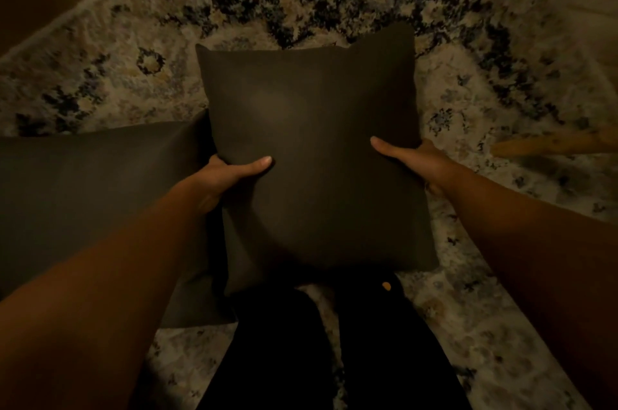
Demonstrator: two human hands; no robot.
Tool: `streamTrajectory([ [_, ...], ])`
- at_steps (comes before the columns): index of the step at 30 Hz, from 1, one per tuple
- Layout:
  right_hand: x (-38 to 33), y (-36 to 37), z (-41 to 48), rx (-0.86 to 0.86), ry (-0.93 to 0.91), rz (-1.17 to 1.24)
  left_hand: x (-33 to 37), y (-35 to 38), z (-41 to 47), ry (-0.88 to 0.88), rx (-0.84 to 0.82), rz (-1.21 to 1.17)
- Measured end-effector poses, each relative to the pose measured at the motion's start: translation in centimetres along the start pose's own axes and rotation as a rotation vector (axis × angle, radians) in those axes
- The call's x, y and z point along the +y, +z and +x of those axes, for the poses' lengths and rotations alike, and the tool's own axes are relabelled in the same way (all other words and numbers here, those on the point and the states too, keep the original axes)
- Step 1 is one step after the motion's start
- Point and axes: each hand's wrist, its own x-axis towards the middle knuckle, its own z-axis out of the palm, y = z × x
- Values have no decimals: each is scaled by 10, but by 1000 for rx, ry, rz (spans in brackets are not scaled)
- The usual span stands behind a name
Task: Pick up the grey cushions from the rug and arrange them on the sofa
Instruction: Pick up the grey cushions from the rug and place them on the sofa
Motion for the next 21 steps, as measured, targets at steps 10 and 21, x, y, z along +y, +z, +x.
streamTrajectory([
  [10,-3,-6,-49,-69,5,79,18,7,-46,24,-58,4],
  [21,-40,-33,-172,-31,-59,115,50,13,-185,98,23,-72],
])
